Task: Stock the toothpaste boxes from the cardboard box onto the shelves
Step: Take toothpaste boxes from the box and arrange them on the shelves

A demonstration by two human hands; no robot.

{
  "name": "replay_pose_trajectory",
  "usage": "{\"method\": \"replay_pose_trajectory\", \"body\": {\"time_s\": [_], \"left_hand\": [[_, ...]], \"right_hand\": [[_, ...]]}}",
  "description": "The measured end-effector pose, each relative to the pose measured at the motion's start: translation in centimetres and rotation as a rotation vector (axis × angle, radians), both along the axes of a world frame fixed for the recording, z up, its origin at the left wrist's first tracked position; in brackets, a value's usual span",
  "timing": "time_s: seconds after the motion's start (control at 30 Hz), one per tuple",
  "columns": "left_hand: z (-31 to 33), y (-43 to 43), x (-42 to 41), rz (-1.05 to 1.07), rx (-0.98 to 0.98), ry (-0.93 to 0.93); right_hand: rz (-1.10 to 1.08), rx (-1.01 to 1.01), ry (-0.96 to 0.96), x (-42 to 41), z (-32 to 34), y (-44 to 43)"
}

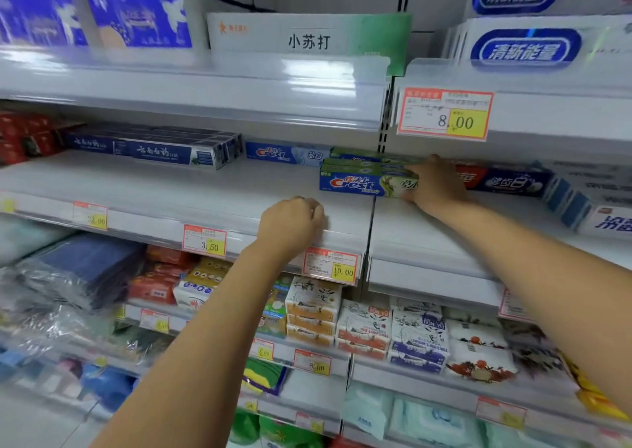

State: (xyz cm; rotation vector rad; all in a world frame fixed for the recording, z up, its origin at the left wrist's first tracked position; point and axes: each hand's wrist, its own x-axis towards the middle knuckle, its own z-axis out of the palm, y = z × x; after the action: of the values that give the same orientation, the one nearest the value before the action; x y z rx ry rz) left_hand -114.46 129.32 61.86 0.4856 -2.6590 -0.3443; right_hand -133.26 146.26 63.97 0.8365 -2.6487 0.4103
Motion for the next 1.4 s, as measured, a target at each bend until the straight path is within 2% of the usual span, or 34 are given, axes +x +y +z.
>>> {"method": "replay_pose_trajectory", "body": {"time_s": [0.2,0.37,0.43,0.5,0.57,0.67,0.73,0.83,1.07,1.23,1.4], "left_hand": [[-0.2,0.0,-0.3,0.011,-0.040,0.029],[-0.2,0.4,-0.2,0.042,-0.031,0.013],[-0.2,1.2,0.4,0.052,0.018,0.115],[-0.6,3.2,1.8,-0.021,0.087,0.304],[-1.4,6.4,3.6,-0.147,0.118,0.471],[-3.8,11.2,6.2,-0.271,0.129,0.563],[-6.0,14.0,7.5,-0.322,0.145,0.553],[-10.9,17.9,8.7,-0.409,0.176,0.467],[-25.5,26.4,9.3,-0.533,0.391,0.218],[-32.5,33.4,11.8,-0.569,0.514,0.051],[-37.3,38.3,14.9,-0.539,0.572,-0.018]], "right_hand": [[-0.105,0.032,0.059,-0.4,-0.2,-1.0],[-0.172,0.047,0.000,0.8,0.3,-1.2],[-0.154,0.047,-0.029,2.5,0.9,-0.6],[-0.048,0.015,0.011,5.0,1.6,1.0],[0.113,-0.110,0.090,8.2,1.8,3.6],[0.227,-0.291,0.137,13.5,0.6,8.5],[0.249,-0.278,0.146,16.4,-1.3,11.8],[0.257,-0.152,0.058,18.7,-5.6,16.4],[0.147,0.147,-0.159,20.0,-20.3,27.2],[-0.001,0.074,-0.378,22.9,-30.2,35.1],[-0.100,-0.030,-0.543,25.0,-38.1,41.9]]}}
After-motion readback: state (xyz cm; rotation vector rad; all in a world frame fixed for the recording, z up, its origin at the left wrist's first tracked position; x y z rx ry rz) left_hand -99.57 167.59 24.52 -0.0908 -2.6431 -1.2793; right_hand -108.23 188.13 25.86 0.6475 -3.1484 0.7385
